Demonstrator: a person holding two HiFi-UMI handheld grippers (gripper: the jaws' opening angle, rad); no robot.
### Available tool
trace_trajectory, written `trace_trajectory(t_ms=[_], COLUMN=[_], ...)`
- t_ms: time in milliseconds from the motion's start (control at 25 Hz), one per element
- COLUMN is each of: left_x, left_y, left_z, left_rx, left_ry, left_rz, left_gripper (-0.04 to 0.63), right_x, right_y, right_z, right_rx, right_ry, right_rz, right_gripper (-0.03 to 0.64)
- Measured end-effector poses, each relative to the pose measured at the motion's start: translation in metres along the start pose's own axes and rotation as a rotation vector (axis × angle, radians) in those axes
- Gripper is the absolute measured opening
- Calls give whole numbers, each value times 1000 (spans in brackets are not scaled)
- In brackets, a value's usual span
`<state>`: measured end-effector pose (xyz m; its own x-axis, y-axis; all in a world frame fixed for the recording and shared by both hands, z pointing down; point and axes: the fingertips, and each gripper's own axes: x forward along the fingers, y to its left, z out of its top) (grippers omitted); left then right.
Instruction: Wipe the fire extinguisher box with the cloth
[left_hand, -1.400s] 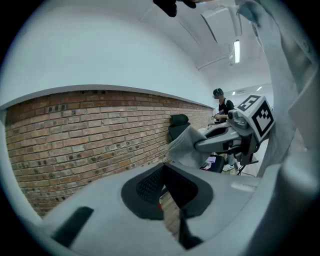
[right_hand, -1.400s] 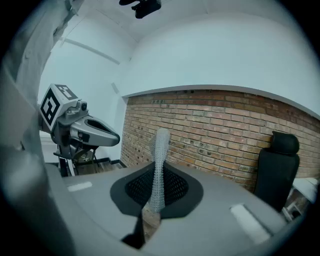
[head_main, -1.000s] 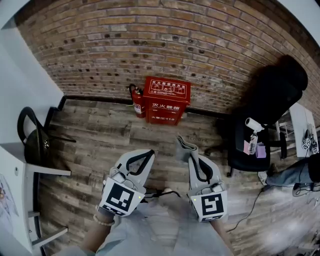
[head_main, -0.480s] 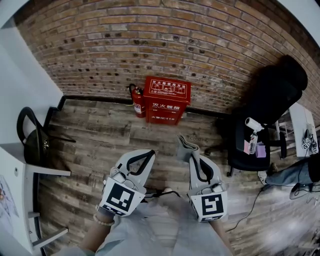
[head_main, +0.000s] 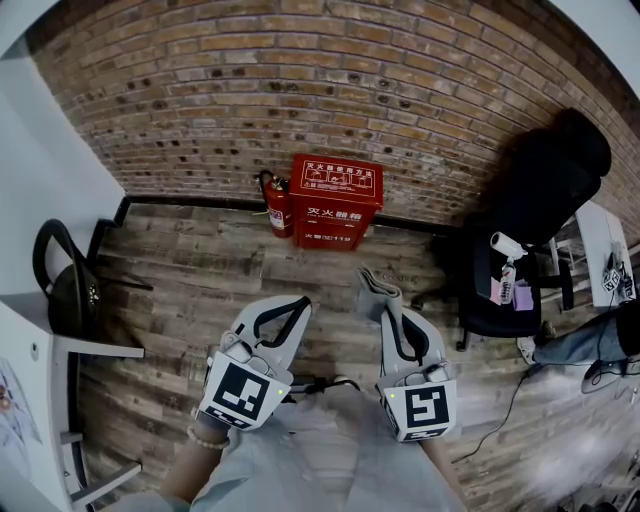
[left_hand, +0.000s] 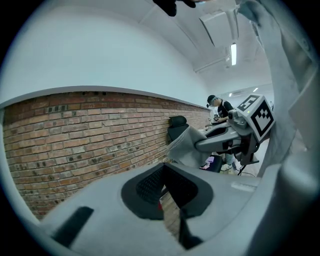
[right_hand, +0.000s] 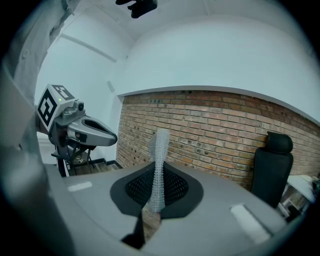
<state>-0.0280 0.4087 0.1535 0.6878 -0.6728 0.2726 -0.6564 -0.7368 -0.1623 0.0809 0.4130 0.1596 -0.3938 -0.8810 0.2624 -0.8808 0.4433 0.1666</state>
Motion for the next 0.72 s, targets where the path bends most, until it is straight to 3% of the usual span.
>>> trace_trajectory(t_ms=[720], left_x=[-24], left_y=[13], left_z=[-7], left_rx=[5], left_ry=[-33], left_rz=[-14], left_gripper=[-3], right_x=[2], right_y=[18], right_z=[6], right_rx=[5], right_ry=[-6], right_rz=[-59], right_gripper=[18])
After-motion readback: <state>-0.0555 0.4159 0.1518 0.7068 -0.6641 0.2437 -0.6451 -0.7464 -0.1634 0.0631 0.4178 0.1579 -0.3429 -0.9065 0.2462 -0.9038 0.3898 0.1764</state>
